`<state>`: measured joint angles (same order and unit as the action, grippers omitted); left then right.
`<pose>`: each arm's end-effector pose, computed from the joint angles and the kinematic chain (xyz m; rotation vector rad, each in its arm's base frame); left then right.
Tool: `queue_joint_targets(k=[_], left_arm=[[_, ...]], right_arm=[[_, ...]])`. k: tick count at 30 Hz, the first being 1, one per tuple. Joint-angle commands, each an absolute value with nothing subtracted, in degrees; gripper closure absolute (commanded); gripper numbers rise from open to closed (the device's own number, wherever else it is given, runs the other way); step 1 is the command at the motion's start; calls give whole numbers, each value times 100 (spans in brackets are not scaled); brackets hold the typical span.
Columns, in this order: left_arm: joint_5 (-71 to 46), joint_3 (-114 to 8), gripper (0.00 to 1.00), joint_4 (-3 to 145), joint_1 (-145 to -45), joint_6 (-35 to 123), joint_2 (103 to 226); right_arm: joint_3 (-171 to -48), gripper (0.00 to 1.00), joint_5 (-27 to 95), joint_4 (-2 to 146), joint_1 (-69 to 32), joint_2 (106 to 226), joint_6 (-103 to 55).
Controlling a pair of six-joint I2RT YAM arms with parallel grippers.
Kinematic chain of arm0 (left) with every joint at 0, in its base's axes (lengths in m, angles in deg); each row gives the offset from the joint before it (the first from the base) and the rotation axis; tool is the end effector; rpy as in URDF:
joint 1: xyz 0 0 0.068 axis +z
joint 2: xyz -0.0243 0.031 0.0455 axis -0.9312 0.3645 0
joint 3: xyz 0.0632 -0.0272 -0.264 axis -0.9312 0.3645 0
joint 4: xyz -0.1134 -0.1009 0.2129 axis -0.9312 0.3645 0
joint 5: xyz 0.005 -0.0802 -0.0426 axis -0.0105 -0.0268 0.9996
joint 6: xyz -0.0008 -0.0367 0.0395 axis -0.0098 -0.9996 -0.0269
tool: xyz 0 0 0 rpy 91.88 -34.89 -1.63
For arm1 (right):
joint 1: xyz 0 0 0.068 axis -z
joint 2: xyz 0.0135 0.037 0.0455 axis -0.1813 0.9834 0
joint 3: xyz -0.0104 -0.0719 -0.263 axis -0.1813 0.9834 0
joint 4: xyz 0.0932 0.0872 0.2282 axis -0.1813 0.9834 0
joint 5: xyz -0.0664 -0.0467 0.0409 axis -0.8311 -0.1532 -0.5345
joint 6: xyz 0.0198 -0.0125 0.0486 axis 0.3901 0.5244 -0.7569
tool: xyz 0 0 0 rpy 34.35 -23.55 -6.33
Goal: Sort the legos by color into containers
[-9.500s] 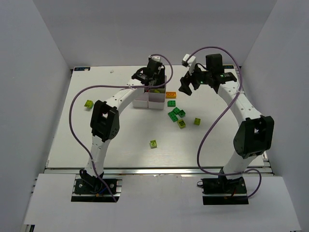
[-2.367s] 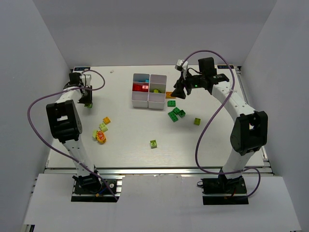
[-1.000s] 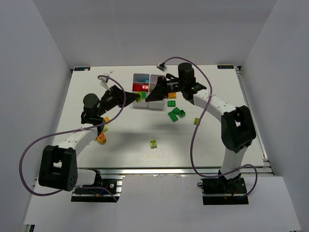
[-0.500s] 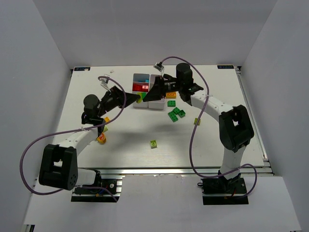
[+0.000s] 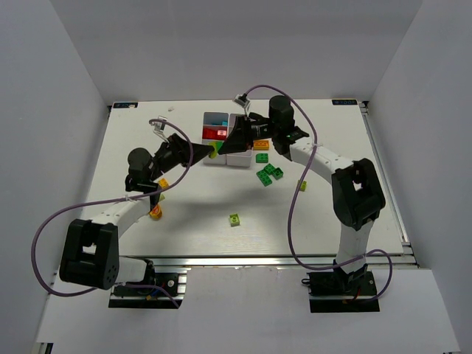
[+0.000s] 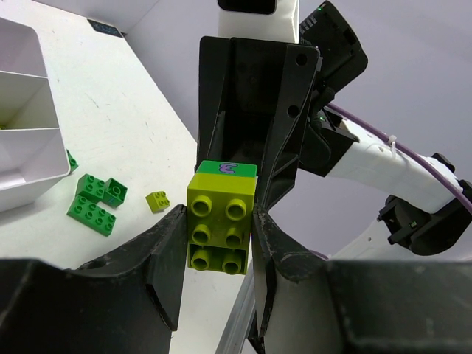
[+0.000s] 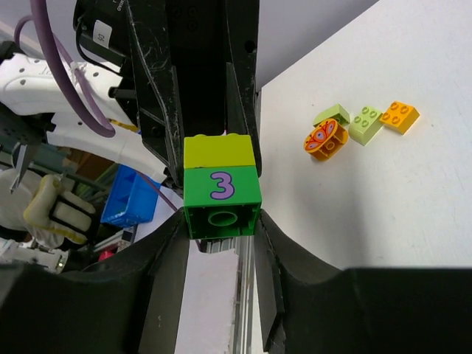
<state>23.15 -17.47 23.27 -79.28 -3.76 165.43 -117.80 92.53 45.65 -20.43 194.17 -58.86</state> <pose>0.2721 -0.0763 0.2789 0.0418 1.6332 -1.4995 0.3630 0.2551 0.3126 -0.8960 1.7003 1.8002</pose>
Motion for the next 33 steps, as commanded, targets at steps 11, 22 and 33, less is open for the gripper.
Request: queue_joint_targets(k=[11,22,33], left_arm=[[1953,-1538,100,1531,-7970,-655,16782],[1786,-2136,100,3167,-8198,207,16923],[1813,-2294,100,3308,-8304,277,17055]], right_arm=[[-12979,100,7701,7945,-968,19287,-1357],[-14379,100,5464,8950,-1267,20341,1155],[-14986,92,4585,8704,-1469,21045,1761]])
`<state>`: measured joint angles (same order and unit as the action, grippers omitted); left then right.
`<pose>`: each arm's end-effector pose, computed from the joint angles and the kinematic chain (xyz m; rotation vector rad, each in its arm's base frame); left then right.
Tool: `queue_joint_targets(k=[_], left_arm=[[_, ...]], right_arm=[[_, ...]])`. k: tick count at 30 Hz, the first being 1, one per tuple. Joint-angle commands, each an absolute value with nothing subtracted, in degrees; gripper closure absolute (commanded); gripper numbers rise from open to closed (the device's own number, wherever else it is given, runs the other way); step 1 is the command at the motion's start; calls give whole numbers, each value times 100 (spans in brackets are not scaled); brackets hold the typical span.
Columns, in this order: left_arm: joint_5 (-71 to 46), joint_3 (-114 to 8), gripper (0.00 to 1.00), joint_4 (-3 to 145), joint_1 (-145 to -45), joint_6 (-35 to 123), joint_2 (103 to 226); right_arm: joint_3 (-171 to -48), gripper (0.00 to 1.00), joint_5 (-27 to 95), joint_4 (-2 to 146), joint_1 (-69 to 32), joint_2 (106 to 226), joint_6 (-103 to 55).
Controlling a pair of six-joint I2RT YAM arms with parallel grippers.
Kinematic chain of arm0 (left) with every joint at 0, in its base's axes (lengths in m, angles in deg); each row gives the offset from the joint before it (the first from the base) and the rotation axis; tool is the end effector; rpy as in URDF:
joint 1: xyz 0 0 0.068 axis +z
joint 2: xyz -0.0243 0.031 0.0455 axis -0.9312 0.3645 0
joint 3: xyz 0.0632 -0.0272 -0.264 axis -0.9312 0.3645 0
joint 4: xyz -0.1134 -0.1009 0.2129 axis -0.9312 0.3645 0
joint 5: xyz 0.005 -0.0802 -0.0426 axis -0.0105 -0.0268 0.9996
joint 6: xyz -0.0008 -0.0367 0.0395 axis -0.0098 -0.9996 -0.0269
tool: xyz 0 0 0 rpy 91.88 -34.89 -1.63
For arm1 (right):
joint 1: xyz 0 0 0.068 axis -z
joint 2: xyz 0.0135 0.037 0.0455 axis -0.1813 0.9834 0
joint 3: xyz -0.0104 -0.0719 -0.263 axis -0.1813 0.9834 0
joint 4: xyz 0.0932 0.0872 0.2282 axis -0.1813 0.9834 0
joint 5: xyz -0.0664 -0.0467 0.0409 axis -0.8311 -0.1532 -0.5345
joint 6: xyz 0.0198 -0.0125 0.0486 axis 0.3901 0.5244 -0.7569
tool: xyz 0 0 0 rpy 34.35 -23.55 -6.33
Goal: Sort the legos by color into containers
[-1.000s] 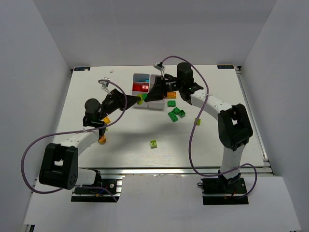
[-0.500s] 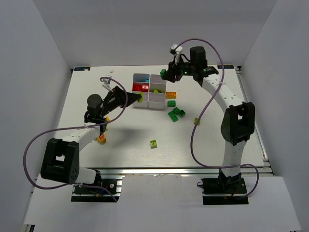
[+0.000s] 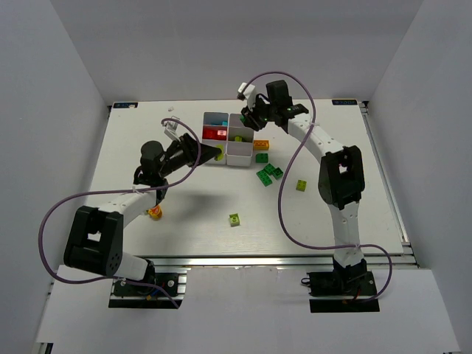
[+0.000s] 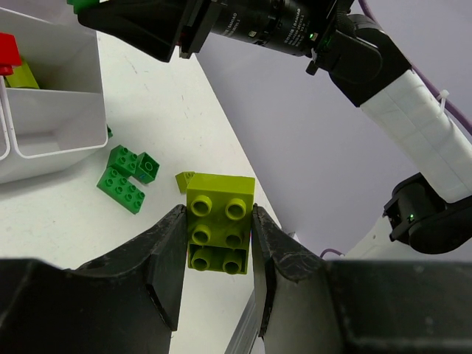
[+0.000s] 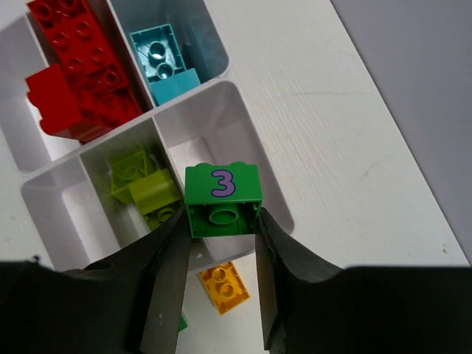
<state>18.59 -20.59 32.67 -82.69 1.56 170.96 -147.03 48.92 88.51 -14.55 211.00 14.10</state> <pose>0.2906 -0.0960 0.2540 -0.0239 1.7976 -1.4317 0.4655 0.2321 0.2768 -1.1783 1.7036 0.3437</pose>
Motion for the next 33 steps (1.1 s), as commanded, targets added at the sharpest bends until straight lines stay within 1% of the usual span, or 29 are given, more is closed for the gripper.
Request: queue_joint_targets(k=[1,5,6,7,11,13,18,24,25,30,33], left_arm=[[1821,-2286,100,3317,-8312,277,17046],[1830,-2294,100,3352,-8321,295,17063],[1830,-2303,100,3361,-8321,304,17081],[1839,-2312,100,3378,-8330,313,17090],[1848,-2347,100,3413,-8339,322,17116],[1848,-2347,100,3422,-8339,330,17125],[1848,-2365,100,3466,-8356,365,17142],[1848,-2417,100,3510,-8365,383,17178],[1848,-2435,100,3527,-8374,392,17178],[1795,-2610,100,3756,-8391,497,17230],[1725,-2864,100,4080,-8453,637,17300]], right_arm=[[-14960,91,4576,8668,-1478,21054,1788],[-14906,79,4488,8510,-1495,21098,1884],[-14915,77,4488,8510,-1504,21124,1893],[-14907,73,4488,8492,-1513,21133,1894],[-14907,62,4496,8440,-1548,21203,1894],[-14924,59,4496,8431,-1548,21229,1885],[-14915,56,4531,8396,-1566,21265,1832],[-14924,43,4523,8396,-1574,21247,1797],[-14924,39,4540,8387,-1574,21221,1779],[-14793,29,4584,8360,-1557,20870,1472],[-14547,11,4550,8387,-1548,20510,1314]])
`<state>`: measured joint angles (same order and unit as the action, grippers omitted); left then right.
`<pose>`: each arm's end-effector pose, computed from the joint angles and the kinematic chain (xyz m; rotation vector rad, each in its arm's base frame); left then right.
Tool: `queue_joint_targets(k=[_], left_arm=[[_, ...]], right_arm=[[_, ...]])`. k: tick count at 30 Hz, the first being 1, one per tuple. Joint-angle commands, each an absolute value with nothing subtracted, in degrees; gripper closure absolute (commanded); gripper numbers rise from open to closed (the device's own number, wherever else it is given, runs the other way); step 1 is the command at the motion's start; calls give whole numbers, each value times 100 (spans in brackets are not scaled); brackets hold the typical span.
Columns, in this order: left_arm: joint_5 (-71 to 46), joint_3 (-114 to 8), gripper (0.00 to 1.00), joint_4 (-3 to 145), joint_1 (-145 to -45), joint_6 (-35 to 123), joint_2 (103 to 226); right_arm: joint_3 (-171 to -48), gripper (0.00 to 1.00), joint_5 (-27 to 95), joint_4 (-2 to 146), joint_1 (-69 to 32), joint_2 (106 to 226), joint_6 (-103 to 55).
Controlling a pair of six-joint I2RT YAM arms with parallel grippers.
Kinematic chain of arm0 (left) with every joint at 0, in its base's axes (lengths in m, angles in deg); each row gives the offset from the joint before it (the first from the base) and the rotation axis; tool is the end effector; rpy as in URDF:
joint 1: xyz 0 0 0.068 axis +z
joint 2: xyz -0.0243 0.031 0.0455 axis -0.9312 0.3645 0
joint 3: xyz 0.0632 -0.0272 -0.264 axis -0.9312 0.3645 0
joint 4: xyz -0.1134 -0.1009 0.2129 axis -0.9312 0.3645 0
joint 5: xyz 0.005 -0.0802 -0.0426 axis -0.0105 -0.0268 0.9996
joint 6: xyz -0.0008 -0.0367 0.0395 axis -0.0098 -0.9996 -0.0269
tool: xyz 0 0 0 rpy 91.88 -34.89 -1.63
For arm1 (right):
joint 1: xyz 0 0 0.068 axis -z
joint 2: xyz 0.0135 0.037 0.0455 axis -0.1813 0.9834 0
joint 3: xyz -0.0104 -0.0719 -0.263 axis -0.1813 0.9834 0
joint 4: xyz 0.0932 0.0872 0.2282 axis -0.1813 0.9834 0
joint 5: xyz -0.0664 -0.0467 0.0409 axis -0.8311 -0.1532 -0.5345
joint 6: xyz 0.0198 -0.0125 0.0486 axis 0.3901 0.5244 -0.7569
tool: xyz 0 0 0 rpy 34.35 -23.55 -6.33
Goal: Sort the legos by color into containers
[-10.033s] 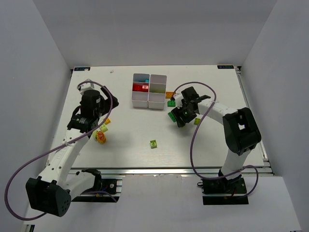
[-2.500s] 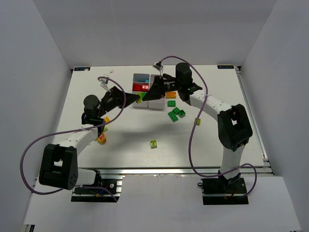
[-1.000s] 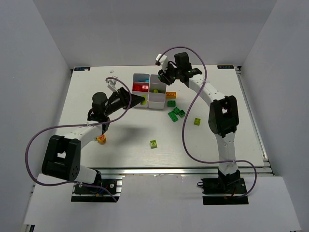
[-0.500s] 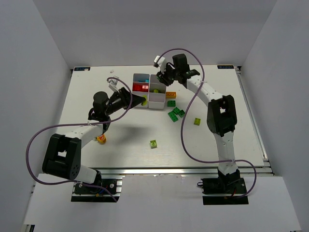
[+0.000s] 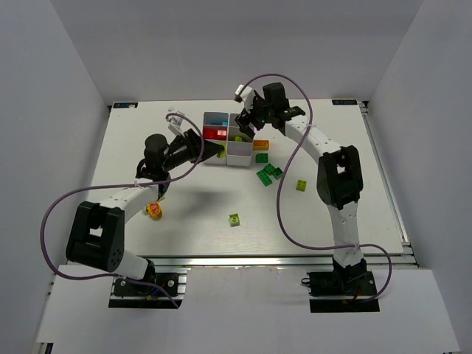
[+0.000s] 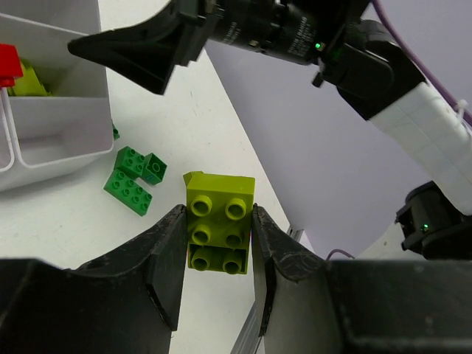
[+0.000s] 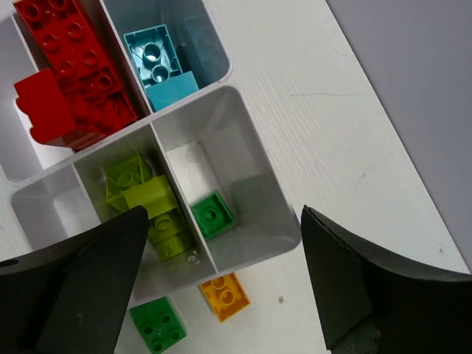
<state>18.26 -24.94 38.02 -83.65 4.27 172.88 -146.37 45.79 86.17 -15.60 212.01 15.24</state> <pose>0.3020 -0.1042 0.2595 0.0008 1.8387 -1.4059 0.4664 0.2412 0.2674 -1.1826 1.6940 0.2835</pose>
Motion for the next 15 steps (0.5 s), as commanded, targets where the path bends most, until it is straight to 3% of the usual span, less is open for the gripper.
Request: queue_joint_targets(k=[1,5,8,12,13,15], left_arm=[[1655,-2970,100,4221,-8479,699,17362],[1444,-3734,100,5459,-8672,1479,17678],[1225,-4560,100,6478,-8866,2190,18099],[855,-5772,100,7858,-9138,3193,18776],[776,-6027,100,8365,-9182,3378,18925],[470,-6836,100,8895,-9305,3923,19382]], right_arm=[[-14442,11,4453,8343,-1531,20396,1253],[-13704,11,4512,8097,-1303,19589,954],[-13360,12,5644,8359,-890,19157,629],[-12930,34,6945,8703,-503,18708,566],[-12642,47,7079,8747,-450,18594,532],[-12324,58,7500,8773,-335,18295,479]])
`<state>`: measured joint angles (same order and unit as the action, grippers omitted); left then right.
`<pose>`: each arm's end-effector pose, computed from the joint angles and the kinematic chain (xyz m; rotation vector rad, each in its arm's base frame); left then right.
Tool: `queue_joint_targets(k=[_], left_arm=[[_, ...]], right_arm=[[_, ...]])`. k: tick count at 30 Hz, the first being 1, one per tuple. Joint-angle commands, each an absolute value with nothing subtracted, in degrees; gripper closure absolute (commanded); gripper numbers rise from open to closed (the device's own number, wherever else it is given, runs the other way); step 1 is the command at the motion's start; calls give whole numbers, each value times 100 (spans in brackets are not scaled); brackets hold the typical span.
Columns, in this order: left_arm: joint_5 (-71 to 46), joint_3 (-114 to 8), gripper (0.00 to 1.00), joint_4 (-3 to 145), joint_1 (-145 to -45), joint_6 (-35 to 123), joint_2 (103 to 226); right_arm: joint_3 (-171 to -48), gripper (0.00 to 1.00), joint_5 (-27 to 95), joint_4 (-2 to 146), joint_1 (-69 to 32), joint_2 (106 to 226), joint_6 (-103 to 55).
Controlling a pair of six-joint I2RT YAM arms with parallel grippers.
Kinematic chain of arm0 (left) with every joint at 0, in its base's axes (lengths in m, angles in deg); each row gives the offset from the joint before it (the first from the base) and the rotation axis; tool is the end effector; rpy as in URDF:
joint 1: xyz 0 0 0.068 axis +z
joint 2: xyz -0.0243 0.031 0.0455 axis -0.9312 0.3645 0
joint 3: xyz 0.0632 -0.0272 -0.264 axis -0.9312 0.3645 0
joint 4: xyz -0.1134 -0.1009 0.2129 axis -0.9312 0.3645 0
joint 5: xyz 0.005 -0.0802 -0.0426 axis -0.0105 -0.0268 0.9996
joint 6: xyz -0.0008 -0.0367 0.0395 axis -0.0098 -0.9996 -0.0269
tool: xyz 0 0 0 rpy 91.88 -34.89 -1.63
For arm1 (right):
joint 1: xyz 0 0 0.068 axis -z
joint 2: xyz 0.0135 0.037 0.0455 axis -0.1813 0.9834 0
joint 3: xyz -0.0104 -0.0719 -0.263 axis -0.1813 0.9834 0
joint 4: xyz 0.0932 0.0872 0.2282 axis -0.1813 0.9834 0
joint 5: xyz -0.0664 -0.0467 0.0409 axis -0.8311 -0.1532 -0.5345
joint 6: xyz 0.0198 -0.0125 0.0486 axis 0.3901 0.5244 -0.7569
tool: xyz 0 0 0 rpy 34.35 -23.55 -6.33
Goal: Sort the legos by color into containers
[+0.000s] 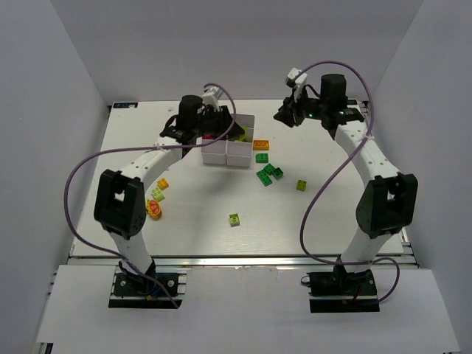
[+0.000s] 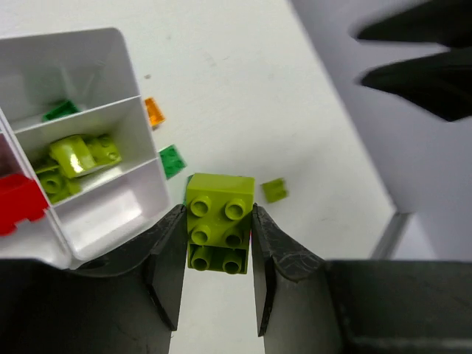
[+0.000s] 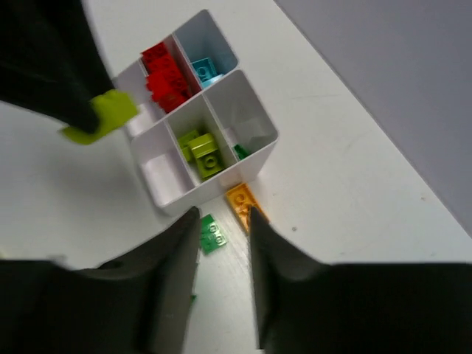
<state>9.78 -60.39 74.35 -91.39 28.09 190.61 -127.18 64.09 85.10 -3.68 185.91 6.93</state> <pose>0.3778 -0.1781 0.2976 0.2843 2.0584 -1.0827 0.3982 0.1227 0.3618 -1.0112 1.6065 0.5187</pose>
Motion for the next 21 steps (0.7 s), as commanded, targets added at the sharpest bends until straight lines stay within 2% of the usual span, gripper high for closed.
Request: queue_joint_targets(k=[1,4,9,13,21], left_arm=[[363,-7117,100,9420,-9340,4108,19549],[-120,-8172,100,10178,-9472,4759,20191],[-858,-9254,95,11200,-9648,5515,20868],[-1595,-9282,92,11157,-9780,5885,21027],[-2195,-9167,89,10507,-9974,6412,21089]], right_arm=[[-12027,68,7589,8800,-309,18190,470],[-11577,76,7854,8774,-291,17803,408],[-10978,76,7863,8519,-274,17371,294],[-10995,73,7845,8484,-212,17362,241],[-11048,67,7880,8457,-159,17415,136]])
